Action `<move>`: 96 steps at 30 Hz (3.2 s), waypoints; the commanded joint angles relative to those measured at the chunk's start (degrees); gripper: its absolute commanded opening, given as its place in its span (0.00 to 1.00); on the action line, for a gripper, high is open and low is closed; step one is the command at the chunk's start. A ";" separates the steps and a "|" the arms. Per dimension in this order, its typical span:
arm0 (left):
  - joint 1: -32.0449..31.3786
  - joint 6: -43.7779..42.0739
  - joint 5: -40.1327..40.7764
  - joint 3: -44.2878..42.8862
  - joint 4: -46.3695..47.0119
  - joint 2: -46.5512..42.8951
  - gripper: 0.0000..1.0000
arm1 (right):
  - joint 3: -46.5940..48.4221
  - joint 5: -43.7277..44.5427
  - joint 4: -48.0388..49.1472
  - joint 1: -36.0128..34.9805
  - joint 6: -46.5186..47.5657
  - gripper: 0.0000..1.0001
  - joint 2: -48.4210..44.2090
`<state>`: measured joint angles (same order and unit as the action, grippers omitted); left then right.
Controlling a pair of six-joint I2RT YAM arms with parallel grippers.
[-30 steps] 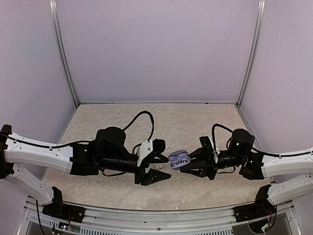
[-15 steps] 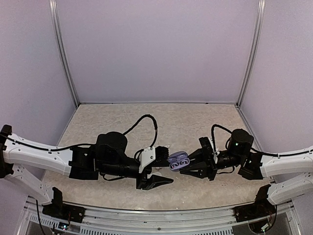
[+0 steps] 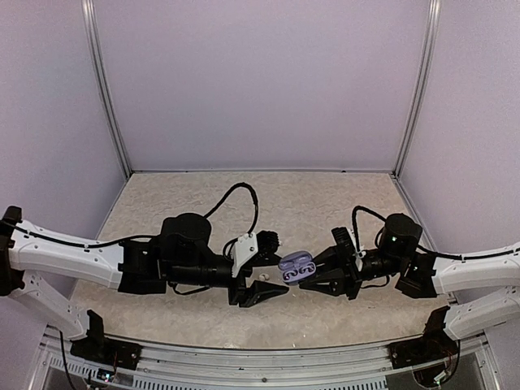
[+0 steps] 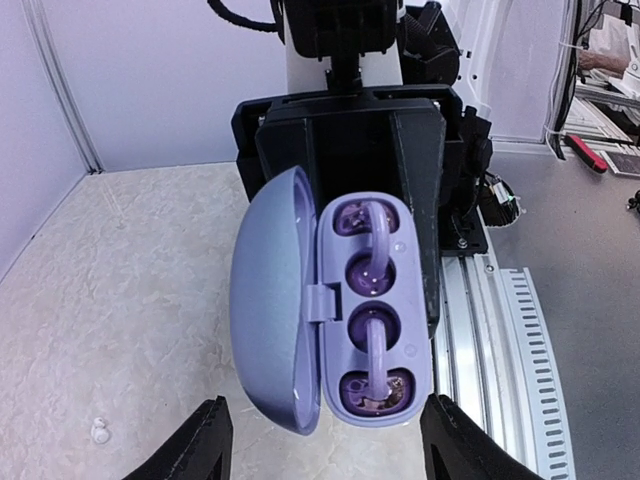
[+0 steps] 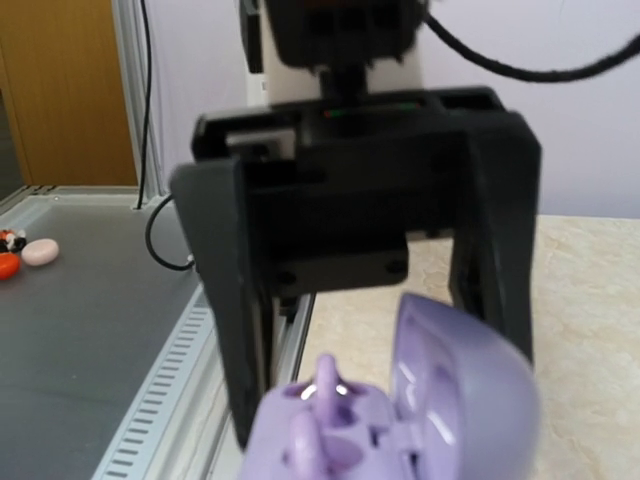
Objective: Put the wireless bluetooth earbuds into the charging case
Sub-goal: Close the charging case with the earbuds inside, then place the charging case with the earbuds at the center of the board.
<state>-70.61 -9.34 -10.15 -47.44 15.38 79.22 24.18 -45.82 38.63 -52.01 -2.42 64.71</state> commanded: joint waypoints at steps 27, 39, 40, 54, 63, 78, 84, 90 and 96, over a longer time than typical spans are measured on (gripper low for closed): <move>-5.24 -5.67 -1.77 -5.01 -2.20 -0.34 0.52 | 2.46 1.44 2.70 2.21 -10.91 0.00 1.83; -7.69 -15.42 6.61 -6.15 -7.91 -1.45 0.41 | 5.20 1.85 1.02 2.26 -22.45 0.00 6.26; -7.70 -15.64 7.04 -6.10 -8.13 -1.51 0.40 | 5.30 1.94 1.08 2.26 -22.92 0.00 6.23; 3.38 5.29 9.98 -2.70 2.31 -8.55 0.85 | 3.81 4.76 -2.82 2.27 -17.47 0.00 3.32; 15.15 28.19 10.65 -10.54 -2.27 -10.31 0.99 | 8.78 9.43 -7.05 5.04 -15.22 0.00 10.57; 22.45 43.01 12.22 -23.32 -11.28 -10.24 0.99 | 45.51 12.79 -24.31 11.05 -8.00 0.00 49.99; 23.06 43.77 10.89 -24.84 -12.19 -10.80 0.99 | 56.88 12.69 -29.02 12.10 -7.22 0.00 59.26; 25.49 45.41 8.66 -21.79 -10.79 -13.37 0.99 | 61.94 12.74 -31.24 13.55 -6.95 0.00 64.03; 29.12 45.68 6.93 -10.77 -7.60 -17.87 0.99 | 64.15 12.39 -33.29 13.81 -6.13 0.04 67.71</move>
<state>-43.38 35.70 -1.32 -64.05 6.39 63.51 86.56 -32.95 8.05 -38.81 -9.65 129.64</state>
